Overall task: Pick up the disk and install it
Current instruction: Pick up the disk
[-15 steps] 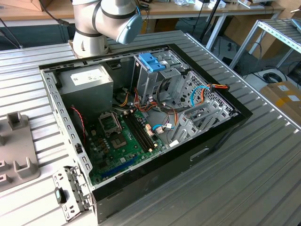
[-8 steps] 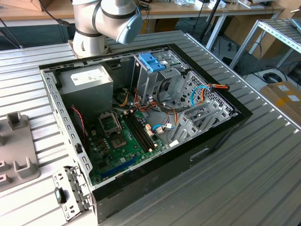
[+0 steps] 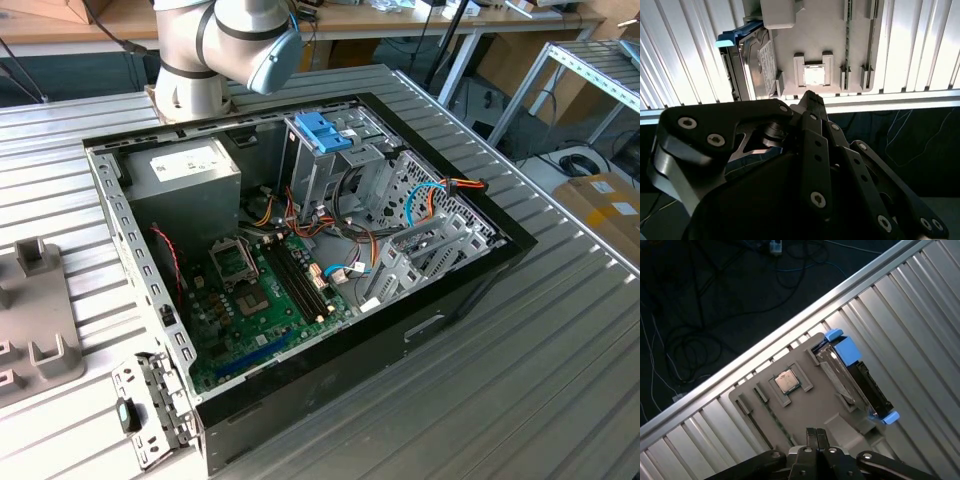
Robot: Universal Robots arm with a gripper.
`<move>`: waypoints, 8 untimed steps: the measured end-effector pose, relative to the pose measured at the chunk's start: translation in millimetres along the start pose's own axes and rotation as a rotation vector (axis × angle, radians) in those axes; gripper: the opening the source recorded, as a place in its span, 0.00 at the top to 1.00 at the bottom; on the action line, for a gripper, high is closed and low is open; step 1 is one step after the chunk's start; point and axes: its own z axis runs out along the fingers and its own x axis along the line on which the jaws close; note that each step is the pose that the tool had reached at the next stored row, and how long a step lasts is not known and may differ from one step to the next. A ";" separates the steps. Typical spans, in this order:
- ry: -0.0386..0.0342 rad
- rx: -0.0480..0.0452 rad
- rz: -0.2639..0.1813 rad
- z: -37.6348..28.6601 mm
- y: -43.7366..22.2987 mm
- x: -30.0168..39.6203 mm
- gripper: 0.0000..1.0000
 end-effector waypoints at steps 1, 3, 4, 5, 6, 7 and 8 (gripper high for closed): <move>0.0002 -0.0001 -0.005 0.0 0.0 0.0 0.90; 0.0006 -0.0003 -0.014 0.0 0.0 0.0 0.90; 0.0008 -0.0004 -0.016 0.0 0.0 0.0 0.90; 0.0009 -0.0005 -0.020 0.0 0.0 0.0 0.90; 0.0011 -0.0006 -0.023 0.0 0.0 0.0 0.90; 0.0012 -0.0007 -0.027 0.0 0.0 0.0 0.90; 0.0013 -0.0007 -0.030 0.0 0.0 0.0 0.90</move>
